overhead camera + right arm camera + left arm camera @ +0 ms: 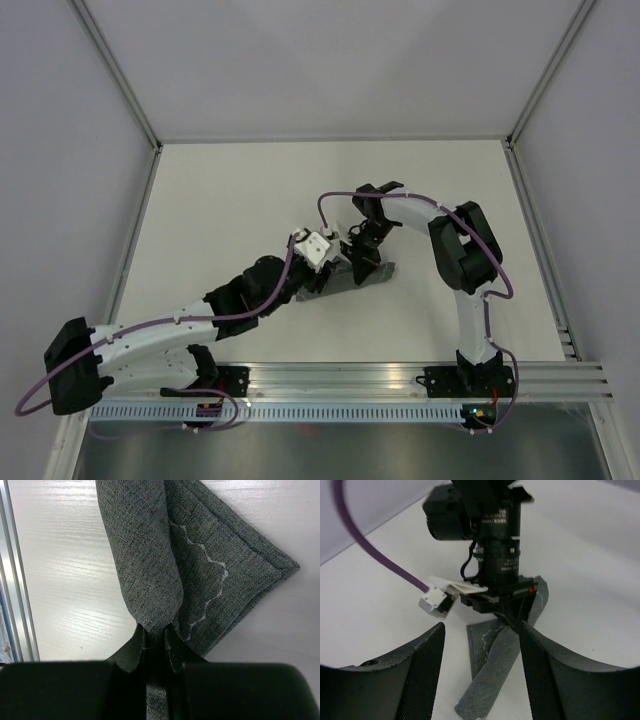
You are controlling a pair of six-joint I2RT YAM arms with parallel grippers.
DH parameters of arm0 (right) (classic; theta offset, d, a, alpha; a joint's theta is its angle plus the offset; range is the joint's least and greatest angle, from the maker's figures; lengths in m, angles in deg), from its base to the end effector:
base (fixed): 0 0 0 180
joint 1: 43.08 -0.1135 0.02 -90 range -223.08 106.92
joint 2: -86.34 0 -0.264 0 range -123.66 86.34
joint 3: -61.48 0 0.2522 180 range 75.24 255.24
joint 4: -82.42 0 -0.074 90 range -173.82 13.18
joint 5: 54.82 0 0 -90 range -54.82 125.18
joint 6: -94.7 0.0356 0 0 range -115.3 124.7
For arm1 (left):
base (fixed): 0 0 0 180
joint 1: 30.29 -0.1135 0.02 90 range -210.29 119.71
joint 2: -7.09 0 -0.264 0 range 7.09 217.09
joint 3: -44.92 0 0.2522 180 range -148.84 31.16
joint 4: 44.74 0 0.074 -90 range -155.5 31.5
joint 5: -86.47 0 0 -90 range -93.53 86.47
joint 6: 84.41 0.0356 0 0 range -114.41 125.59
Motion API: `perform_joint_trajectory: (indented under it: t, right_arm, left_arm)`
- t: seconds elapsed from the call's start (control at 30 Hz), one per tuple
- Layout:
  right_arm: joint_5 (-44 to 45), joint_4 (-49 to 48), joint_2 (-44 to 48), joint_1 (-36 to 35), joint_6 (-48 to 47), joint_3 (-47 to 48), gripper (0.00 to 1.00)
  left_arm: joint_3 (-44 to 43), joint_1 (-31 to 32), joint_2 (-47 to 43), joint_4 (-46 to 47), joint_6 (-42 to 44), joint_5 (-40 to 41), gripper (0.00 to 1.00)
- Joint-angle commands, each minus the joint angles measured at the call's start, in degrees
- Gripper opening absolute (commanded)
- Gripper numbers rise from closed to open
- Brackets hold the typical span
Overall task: Fold the napkin, place the utensils inside, and roll it up
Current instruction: Roll the napkin with the utensil
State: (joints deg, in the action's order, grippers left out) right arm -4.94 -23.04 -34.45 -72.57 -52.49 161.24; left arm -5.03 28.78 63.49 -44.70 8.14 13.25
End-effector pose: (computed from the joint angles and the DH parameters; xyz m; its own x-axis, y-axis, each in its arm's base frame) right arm 0.3201 0.2074 0.1490 -0.1988 -0.8508 -0.4864 -0.9026 -0.0344 0.4291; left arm 0.1280 -0.1937 0.2930 -0.0273 0.1285 -0.9913 0.6757 0.7332 0.0764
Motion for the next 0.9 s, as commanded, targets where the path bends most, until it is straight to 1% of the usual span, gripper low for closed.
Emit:
perform_joint_trajectory:
  t: [0.0, 0.03, 0.07, 0.1, 0.2, 0.33, 0.47, 0.63, 0.73, 0.87]
  right_arm:
    - [5.8, -0.4, -6.3, 0.0, -2.1, -0.4, 0.0]
    - [5.8, 0.0, -6.9, 0.1, -2.1, 0.2, 0.0]
    - [5.8, 0.4, -7.3, 0.1, -2.0, 0.7, 0.0]
    - [5.8, 0.7, -7.6, 0.0, -2.0, 1.1, 0.0]
    - [5.8, 2.3, -9.1, 0.1, -2.0, 2.5, 0.01]
    - [5.8, 3.0, -10.3, 0.2, -1.8, 3.4, 0.0]
    - [5.8, 2.9, -10.5, 0.4, -1.4, 3.6, 0.01]
    - [5.7, 3.2, -10.9, 0.6, -0.9, 3.8, 0.0]
    - [5.6, 3.5, -11.1, 0.7, -1.0, 3.8, 0.01]
    - [5.2, 3.7, -11.2, 1.0, -0.9, 3.9, 0.01]
  left_arm:
    - [-1.3, 4.5, 6.2, -1.5, 10.7, 8.3, 0.66]
    - [-1.5, 5.3, 8.1, -1.6, 11.3, 8.6, 0.66]
    - [-1.9, 6.1, 9.7, -1.9, 11.7, 9.0, 0.71]
    - [-2.2, 7.3, 13.3, -2.5, 12.6, 8.9, 0.71]
    - [-3.6, 8.9, 18.7, -3.2, 14.2, 9.0, 0.71]
    - [-5.1, 9.0, 26.5, -1.1, 16.2, 8.0, 0.71]
    - [-6.1, 9.0, 31.9, 1.8, 17.9, 8.2, 0.71]
    - [-6.6, 8.7, 36.9, 5.3, 18.9, 7.7, 0.72]
    - [-7.0, 8.4, 38.3, 6.0, 18.9, 7.5, 0.72]
    - [-7.1, 7.6, 39.4, 6.9, 18.5, 6.3, 0.67]
